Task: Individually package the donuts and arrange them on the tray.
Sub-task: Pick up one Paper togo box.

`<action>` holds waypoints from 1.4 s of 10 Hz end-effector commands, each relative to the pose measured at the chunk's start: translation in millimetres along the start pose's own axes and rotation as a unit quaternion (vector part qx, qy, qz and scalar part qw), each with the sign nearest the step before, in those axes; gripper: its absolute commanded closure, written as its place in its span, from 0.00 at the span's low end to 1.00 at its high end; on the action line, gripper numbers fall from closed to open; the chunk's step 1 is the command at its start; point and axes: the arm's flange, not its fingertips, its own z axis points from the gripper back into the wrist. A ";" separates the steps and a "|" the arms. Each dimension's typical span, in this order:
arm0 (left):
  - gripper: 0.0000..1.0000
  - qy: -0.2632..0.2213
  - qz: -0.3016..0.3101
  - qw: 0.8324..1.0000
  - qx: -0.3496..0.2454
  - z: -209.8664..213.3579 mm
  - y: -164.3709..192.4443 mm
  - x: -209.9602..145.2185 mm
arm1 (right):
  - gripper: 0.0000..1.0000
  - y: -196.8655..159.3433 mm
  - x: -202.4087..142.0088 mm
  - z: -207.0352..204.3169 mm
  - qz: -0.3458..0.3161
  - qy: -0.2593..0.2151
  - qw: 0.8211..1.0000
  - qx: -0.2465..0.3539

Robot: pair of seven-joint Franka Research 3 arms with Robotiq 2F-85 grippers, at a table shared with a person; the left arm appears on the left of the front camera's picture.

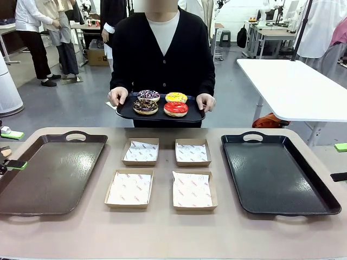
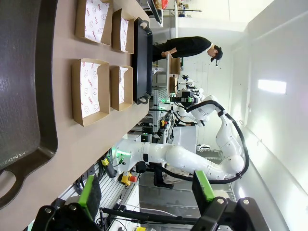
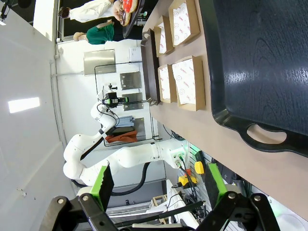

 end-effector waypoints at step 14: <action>0.00 -0.033 -0.091 0.877 0.471 -223.7 -193.7 129.4 | 0.00 -0.5 -0.6 0.6 0.000 -0.001 1.000 0.003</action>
